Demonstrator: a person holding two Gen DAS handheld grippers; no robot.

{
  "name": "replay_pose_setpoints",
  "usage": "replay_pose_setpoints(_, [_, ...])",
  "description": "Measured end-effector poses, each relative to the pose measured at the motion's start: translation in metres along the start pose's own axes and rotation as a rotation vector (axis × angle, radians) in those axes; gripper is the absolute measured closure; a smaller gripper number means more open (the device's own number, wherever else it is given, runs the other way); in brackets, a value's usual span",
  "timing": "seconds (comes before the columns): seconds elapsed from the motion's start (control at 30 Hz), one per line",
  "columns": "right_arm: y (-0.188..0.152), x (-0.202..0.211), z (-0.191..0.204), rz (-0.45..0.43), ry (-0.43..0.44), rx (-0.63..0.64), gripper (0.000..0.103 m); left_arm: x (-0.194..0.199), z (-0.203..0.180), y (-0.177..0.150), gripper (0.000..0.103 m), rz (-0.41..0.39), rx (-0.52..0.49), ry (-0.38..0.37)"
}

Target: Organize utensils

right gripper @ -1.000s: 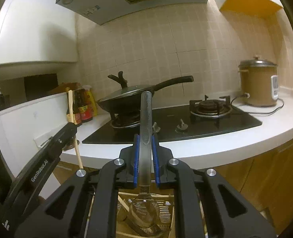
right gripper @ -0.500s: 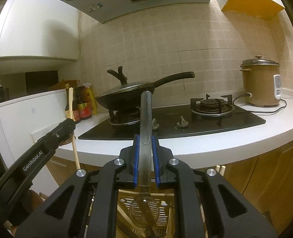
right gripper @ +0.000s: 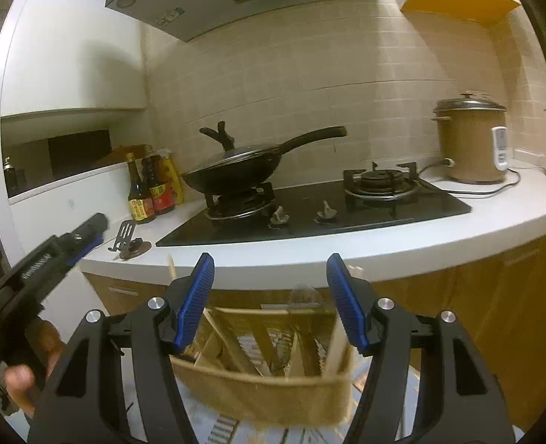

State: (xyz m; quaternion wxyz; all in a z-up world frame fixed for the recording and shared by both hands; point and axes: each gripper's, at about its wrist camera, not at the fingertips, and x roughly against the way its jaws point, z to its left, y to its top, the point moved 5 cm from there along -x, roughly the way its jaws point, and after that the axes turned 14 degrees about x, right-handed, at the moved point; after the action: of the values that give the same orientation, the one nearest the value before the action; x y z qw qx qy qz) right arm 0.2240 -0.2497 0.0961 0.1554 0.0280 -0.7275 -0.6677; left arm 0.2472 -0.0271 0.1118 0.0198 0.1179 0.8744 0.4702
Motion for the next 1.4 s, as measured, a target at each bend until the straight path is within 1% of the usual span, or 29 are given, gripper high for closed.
replay_pose_setpoints(0.1, [-0.005,0.02,0.001,0.024,-0.011,-0.001,0.044,0.026,0.004,0.005,0.069,-0.001,-0.002,0.018])
replay_pose_setpoints(0.13, [-0.008,0.028,0.002,0.036,-0.013,-0.005,0.043,0.036,0.005,0.005,0.062,0.006,-0.004,0.02])
replay_pose_setpoints(0.17, [-0.011,0.034,0.003,0.046,-0.012,-0.014,0.043,0.043,0.005,0.005,0.059,0.01,-0.01,0.022])
replay_pose_setpoints(0.2, [-0.014,0.039,0.004,0.054,-0.012,-0.023,0.043,0.055,0.005,0.004,0.058,0.007,-0.02,0.03])
replay_pose_setpoints(0.27, [-0.023,0.049,0.006,0.076,-0.01,-0.042,0.041,0.071,0.004,0.0,0.049,0.003,-0.038,0.034])
replay_pose_setpoints(0.3, [-0.029,0.056,0.009,0.088,-0.006,-0.05,0.04,0.078,0.003,-0.002,0.047,0.004,-0.047,0.036])
replay_pose_setpoints(0.33, [-0.034,0.061,0.011,0.098,-0.009,-0.054,0.039,0.088,0.001,-0.007,0.045,0.005,-0.061,0.04])
replay_pose_setpoints(0.37, [-0.038,0.064,0.013,0.105,-0.013,-0.057,0.038,0.094,0.0,-0.01,0.041,0.005,-0.073,0.043])
replay_pose_setpoints(0.43, [-0.048,0.074,0.018,0.12,-0.021,-0.062,0.032,0.11,-0.004,-0.02,0.037,0.005,-0.108,0.054])
replay_pose_setpoints(0.53, [-0.058,0.092,0.024,0.111,-0.033,-0.073,0.029,0.128,-0.007,-0.031,0.034,0.014,-0.131,0.057])
replay_pose_setpoints(0.6, [-0.061,0.103,0.026,0.103,-0.057,-0.063,0.027,0.138,-0.008,-0.035,0.031,0.017,-0.134,0.057])
replay_pose_setpoints(0.67, [-0.064,0.114,0.029,0.089,-0.087,-0.05,0.02,0.148,-0.007,-0.038,0.027,0.017,-0.123,0.057])
replay_pose_setpoints(0.73, [-0.068,0.126,0.032,0.073,-0.12,-0.039,0.012,0.157,-0.004,-0.04,0.025,0.017,-0.107,0.062])
replay_pose_setpoints(0.83, [-0.074,0.136,0.04,0.076,-0.16,0.0,0.012,0.165,-0.002,-0.048,0.024,0.012,-0.123,0.099])
replay_pose_setpoints(0.9, [-0.079,0.142,0.045,0.071,-0.19,0.02,0.012,0.171,-0.002,-0.056,0.021,0.01,-0.147,0.126])
replay_pose_setpoints(1.0, [-0.087,0.15,0.046,0.053,-0.233,0.019,0.009,0.176,0.002,-0.068,0.019,0.001,-0.179,0.172])
replay_pose_setpoints(1.1, [-0.101,0.155,0.045,0.03,-0.297,0.019,0.008,0.178,0.01,-0.082,0.016,-0.016,-0.186,0.214])
replay_pose_setpoints(1.17, [-0.113,0.156,0.047,0.002,-0.293,0.025,0.008,0.179,0.015,-0.09,0.015,-0.025,-0.189,0.236])
replay_pose_setpoints(1.2, [-0.121,0.156,0.047,-0.009,-0.286,0.008,0.008,0.179,0.016,-0.093,0.014,-0.032,-0.195,0.245])
replay_pose_setpoints(1.27, [-0.131,0.152,0.046,0.009,-0.279,-0.024,0.008,0.179,0.02,-0.1,0.01,-0.059,-0.214,0.275])
replay_pose_setpoints(1.33, [-0.13,0.151,0.044,0.01,-0.278,-0.021,0.008,0.18,0.025,-0.105,0.008,-0.053,-0.199,0.286])
replay_pose_setpoints(1.4, [-0.13,0.155,0.042,-0.004,-0.316,-0.013,0.008,0.179,0.031,-0.112,0.008,-0.029,-0.167,0.28])
